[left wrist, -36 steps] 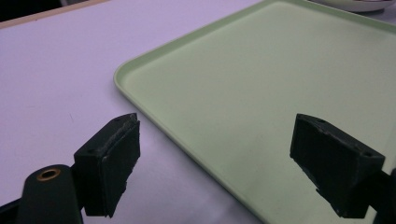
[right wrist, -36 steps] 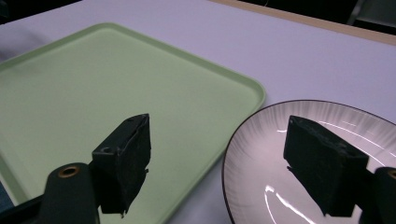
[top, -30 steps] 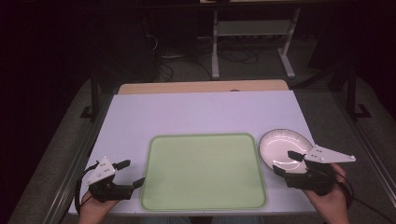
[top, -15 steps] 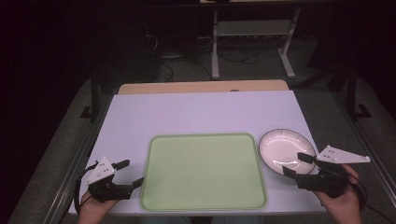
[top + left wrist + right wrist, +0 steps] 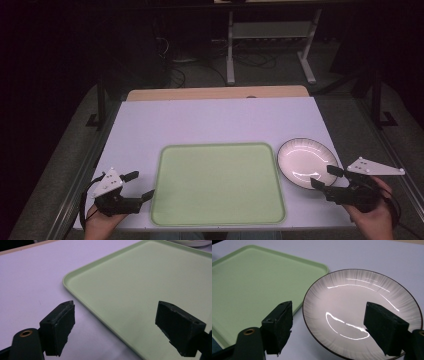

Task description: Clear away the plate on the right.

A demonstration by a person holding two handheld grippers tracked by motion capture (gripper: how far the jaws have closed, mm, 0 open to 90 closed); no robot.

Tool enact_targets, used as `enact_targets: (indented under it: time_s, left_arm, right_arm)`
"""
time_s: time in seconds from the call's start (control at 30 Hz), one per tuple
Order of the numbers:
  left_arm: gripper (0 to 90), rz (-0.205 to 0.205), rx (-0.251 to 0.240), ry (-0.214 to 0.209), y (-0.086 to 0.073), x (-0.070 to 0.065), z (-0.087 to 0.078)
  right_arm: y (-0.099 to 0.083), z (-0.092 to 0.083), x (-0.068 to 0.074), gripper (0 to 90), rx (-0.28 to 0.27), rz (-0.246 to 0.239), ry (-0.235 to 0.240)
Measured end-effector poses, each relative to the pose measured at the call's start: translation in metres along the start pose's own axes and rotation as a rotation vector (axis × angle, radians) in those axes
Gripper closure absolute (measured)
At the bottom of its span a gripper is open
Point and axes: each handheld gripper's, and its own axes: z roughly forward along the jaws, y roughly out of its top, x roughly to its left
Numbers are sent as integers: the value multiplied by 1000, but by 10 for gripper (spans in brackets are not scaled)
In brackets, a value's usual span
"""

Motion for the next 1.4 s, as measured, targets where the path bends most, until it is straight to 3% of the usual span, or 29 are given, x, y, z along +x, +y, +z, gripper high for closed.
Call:
enact_targets:
  time_s: [0.3, 0.47, 0.67, 0.97, 1.4]
  left_arm:
    - [159, 1, 0, 1, 0, 0, -1]
    - [159, 0, 0, 2, 0, 0, 0]
    - [159, -1, 2, 3, 0, 1, 0]
    - [158, -1, 1, 5, 0, 1, -1]
    - [159, -1, 1, 5, 0, 1, 0]
  right_arm:
    - [0, -7, -14, 229, 14, 30, -24]
    - [-3, -15, -28, 233, -4, 79, -33]
    - [-6, -16, -43, 244, 20, 122, -70]
    - [-3, -6, -66, 264, 74, 185, -111]
    - [-1, 12, -91, 309, 120, 282, -111]
